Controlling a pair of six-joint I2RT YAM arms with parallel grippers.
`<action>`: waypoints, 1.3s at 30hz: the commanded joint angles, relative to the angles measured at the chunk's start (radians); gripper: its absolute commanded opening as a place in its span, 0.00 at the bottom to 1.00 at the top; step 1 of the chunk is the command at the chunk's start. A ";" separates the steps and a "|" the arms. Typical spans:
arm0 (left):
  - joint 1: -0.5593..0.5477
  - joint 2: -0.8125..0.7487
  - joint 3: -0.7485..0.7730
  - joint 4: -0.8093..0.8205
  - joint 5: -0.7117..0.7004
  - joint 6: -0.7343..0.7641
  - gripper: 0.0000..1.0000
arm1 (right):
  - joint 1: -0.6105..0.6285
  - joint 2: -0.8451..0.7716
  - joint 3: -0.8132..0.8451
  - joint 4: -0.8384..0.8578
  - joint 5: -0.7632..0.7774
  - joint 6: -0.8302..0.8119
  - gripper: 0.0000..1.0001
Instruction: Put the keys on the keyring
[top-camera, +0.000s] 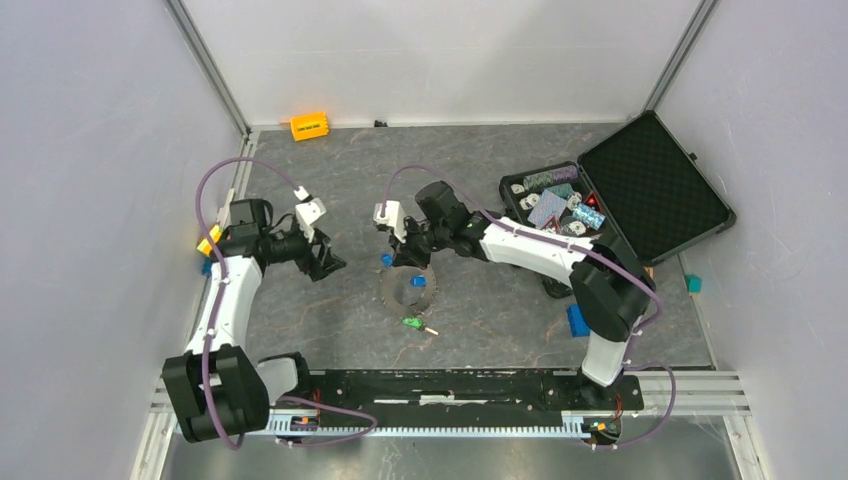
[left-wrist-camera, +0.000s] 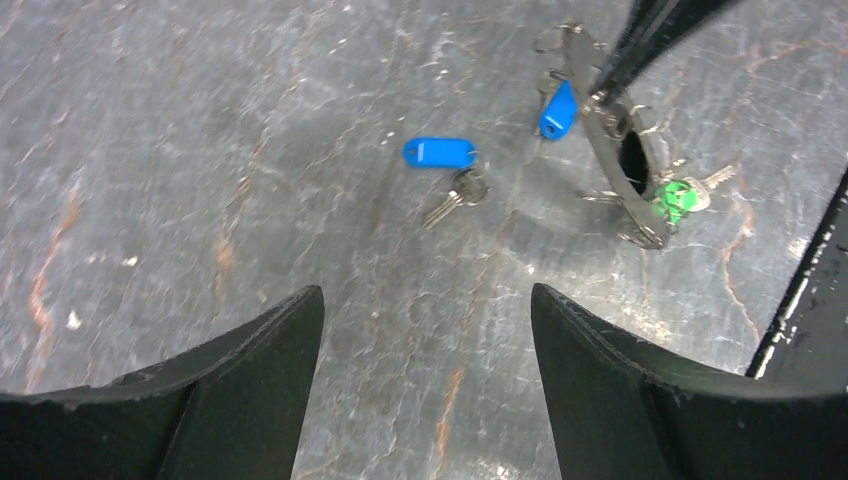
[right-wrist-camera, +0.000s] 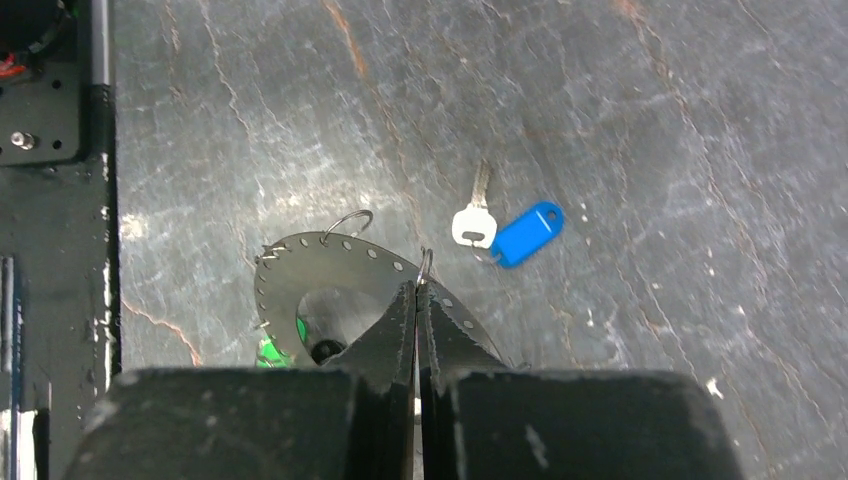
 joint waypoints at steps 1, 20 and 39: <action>-0.085 -0.008 0.045 -0.012 0.034 0.073 0.82 | -0.040 -0.064 -0.053 0.002 0.007 -0.058 0.00; -0.412 0.073 0.098 0.332 0.062 -0.155 0.79 | -0.181 -0.234 -0.146 -0.072 -0.381 -0.310 0.00; -0.607 0.055 0.079 0.448 0.194 -0.166 0.68 | -0.250 -0.383 -0.167 -0.080 -0.658 -0.312 0.00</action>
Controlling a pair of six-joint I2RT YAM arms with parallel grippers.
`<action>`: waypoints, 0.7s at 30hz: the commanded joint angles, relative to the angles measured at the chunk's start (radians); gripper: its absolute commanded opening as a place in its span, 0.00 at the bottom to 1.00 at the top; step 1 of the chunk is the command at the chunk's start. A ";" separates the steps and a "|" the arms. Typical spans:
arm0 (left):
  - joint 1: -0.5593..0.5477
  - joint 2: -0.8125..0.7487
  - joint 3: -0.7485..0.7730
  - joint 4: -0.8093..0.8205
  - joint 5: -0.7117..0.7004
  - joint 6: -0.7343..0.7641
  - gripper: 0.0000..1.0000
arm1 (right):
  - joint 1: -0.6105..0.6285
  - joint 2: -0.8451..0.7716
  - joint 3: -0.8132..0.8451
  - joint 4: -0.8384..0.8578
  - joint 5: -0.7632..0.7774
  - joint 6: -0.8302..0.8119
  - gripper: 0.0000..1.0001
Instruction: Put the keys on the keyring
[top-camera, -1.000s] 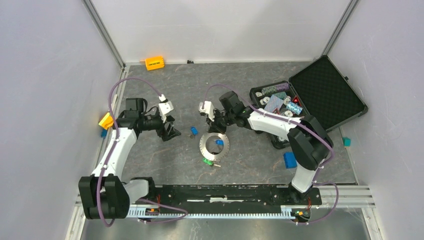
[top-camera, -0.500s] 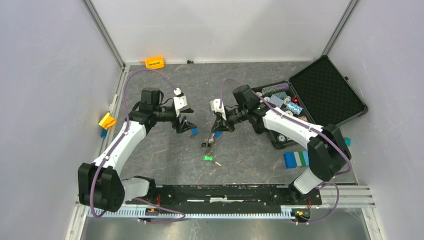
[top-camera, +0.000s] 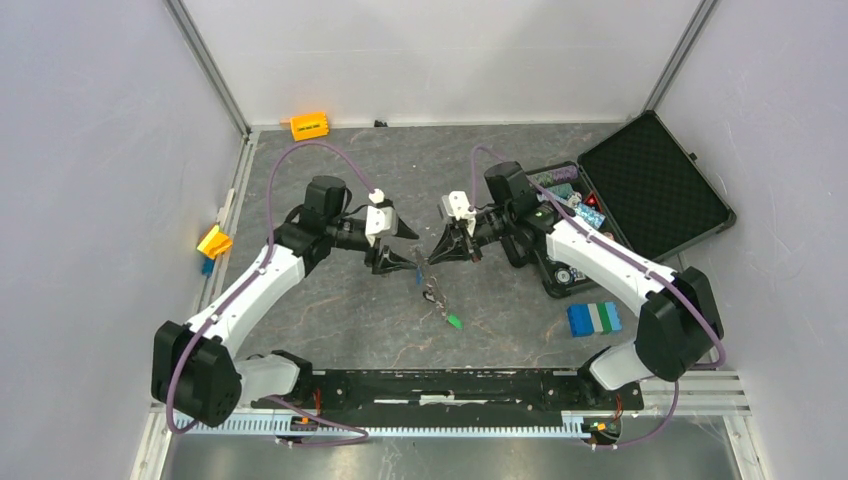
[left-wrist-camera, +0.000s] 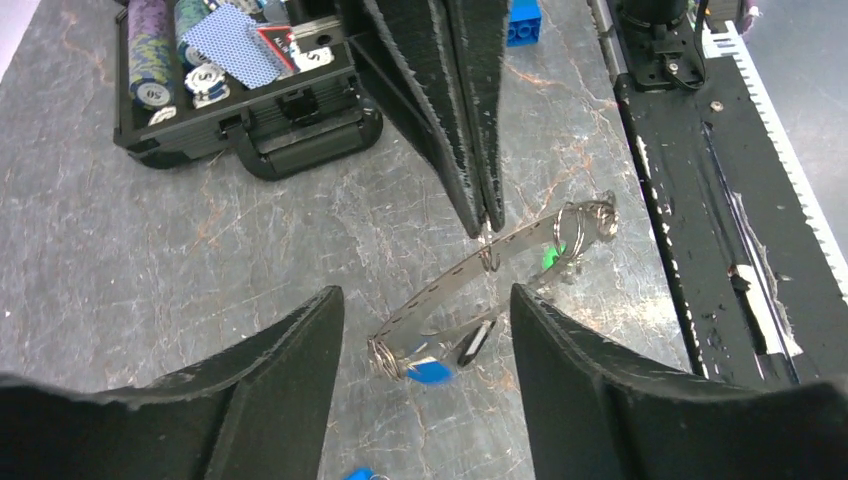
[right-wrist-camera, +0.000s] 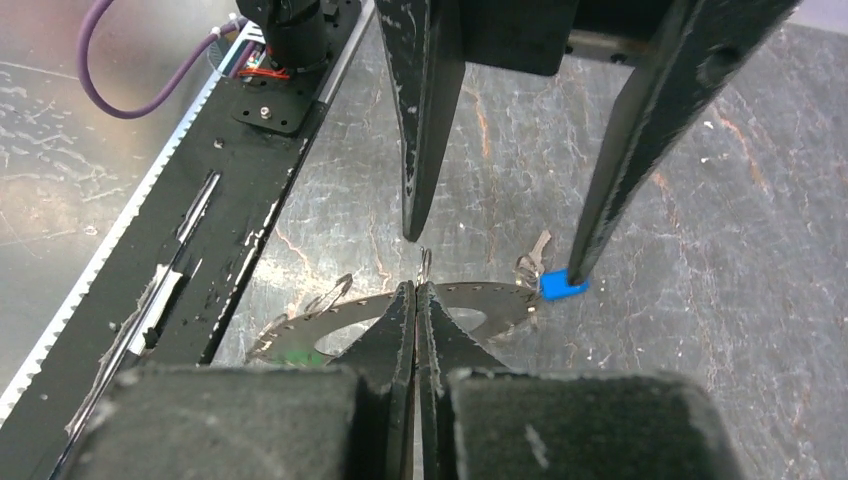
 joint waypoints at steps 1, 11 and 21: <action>-0.029 -0.040 -0.031 0.120 0.017 -0.049 0.64 | -0.008 -0.052 -0.003 0.081 -0.089 0.038 0.00; -0.079 -0.093 -0.056 0.109 0.005 -0.064 0.40 | -0.018 -0.098 -0.061 0.204 -0.080 0.133 0.00; -0.115 -0.076 -0.040 0.109 -0.030 -0.071 0.27 | -0.021 -0.101 -0.088 0.250 -0.056 0.172 0.00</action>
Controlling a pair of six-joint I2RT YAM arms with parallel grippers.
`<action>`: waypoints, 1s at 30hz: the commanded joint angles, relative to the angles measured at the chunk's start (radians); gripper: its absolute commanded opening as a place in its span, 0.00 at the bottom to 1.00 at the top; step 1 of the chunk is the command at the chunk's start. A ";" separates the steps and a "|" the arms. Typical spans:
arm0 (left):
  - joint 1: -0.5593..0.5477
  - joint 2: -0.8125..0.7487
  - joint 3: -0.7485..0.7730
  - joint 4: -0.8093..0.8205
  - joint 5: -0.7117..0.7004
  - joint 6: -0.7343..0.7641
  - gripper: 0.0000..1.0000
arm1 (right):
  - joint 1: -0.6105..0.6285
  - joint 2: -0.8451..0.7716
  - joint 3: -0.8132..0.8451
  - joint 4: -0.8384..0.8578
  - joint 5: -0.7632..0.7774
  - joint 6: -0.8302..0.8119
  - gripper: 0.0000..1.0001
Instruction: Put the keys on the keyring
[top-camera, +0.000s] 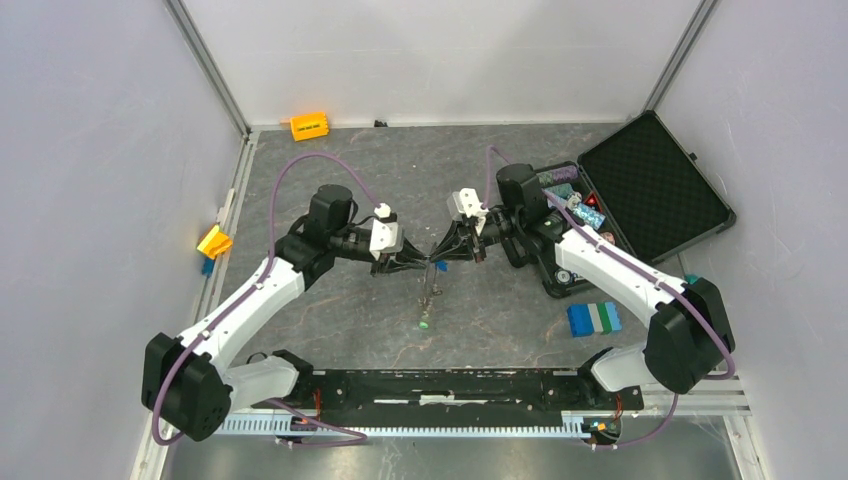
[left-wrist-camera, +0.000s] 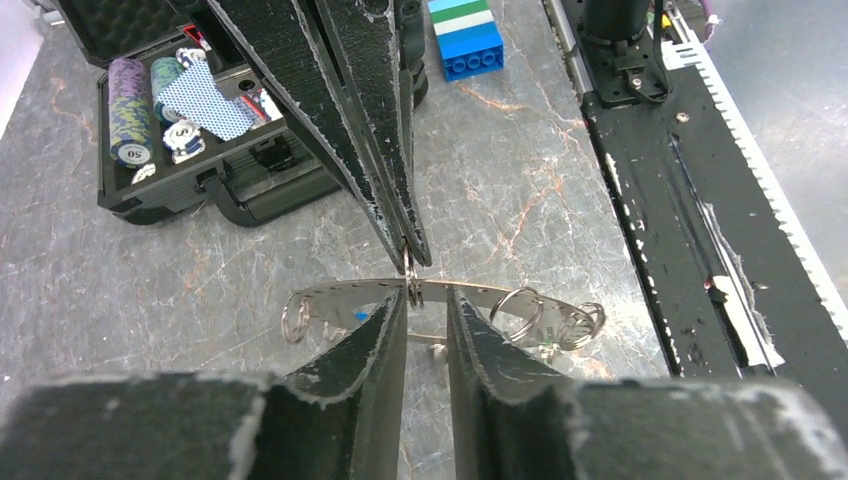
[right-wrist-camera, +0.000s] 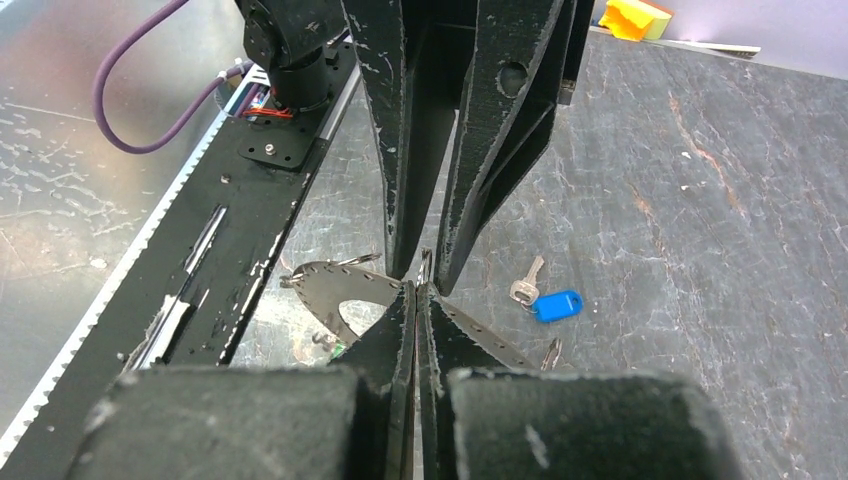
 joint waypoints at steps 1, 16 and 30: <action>-0.010 0.002 0.016 0.031 -0.018 -0.035 0.25 | -0.004 -0.029 -0.006 0.063 0.002 0.025 0.00; -0.016 -0.006 -0.025 0.108 -0.037 -0.094 0.02 | -0.002 -0.025 -0.003 0.072 0.072 0.066 0.00; -0.016 -0.064 -0.052 -0.048 -0.122 0.139 0.48 | -0.001 -0.028 -0.004 0.024 0.078 0.014 0.00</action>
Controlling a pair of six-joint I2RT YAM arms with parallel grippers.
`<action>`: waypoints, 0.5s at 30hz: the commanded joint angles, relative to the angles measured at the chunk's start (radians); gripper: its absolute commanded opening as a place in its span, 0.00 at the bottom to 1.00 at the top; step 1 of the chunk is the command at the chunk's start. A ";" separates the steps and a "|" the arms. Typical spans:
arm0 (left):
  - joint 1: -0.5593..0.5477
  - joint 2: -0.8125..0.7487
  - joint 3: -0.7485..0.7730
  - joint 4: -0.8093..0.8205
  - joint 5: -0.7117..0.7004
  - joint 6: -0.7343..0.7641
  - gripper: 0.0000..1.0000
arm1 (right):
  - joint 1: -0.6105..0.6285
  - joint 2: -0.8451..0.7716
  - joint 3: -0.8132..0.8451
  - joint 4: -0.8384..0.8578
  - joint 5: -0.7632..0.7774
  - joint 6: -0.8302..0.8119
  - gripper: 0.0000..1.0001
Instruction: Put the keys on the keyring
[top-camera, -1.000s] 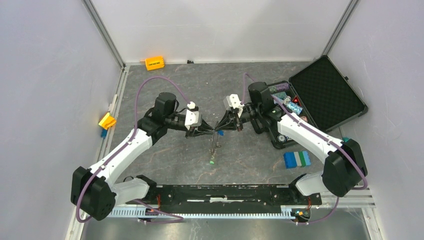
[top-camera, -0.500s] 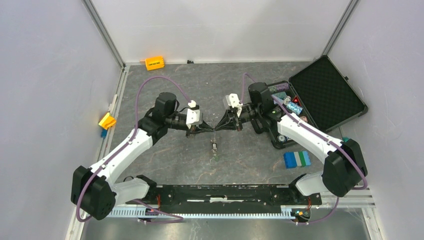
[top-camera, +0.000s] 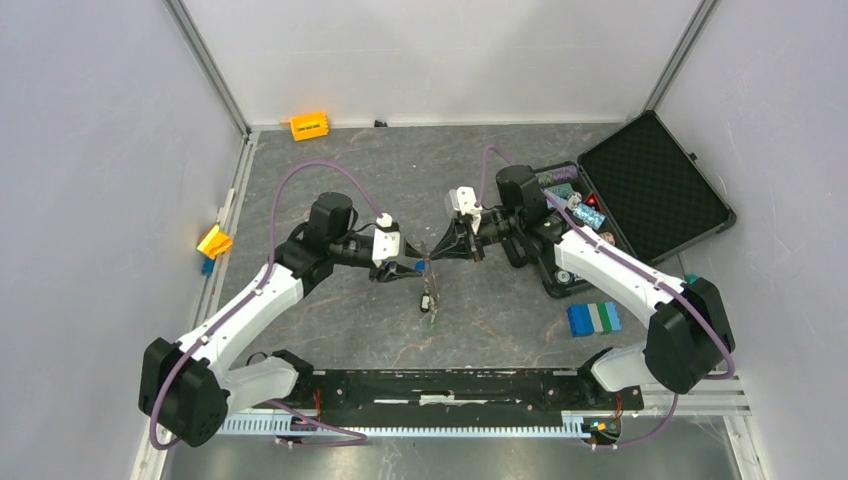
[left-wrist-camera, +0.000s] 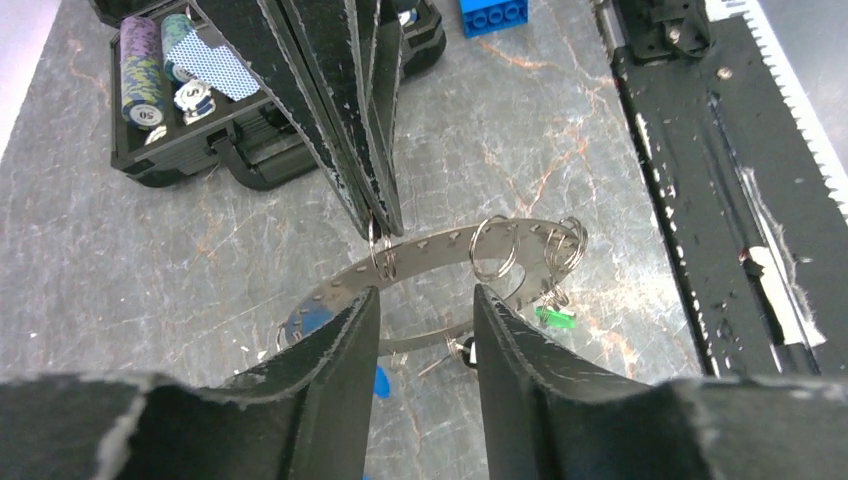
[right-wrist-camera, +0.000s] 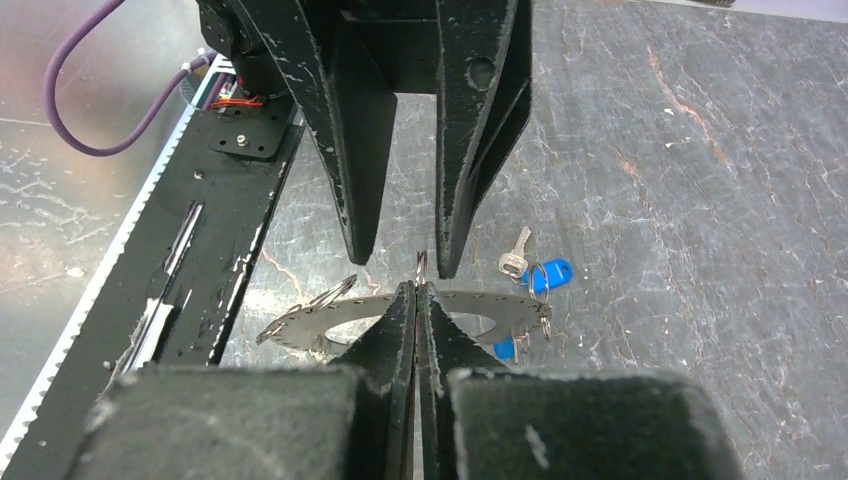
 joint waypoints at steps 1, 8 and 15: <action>-0.005 -0.045 0.001 -0.057 -0.062 0.099 0.51 | -0.002 -0.029 0.010 0.005 -0.010 -0.046 0.00; -0.005 -0.049 0.022 -0.087 -0.118 0.110 0.58 | 0.003 -0.022 0.023 -0.031 0.013 -0.076 0.00; 0.005 -0.067 0.036 -0.156 -0.347 0.096 0.57 | 0.012 -0.040 0.049 -0.082 0.086 -0.103 0.00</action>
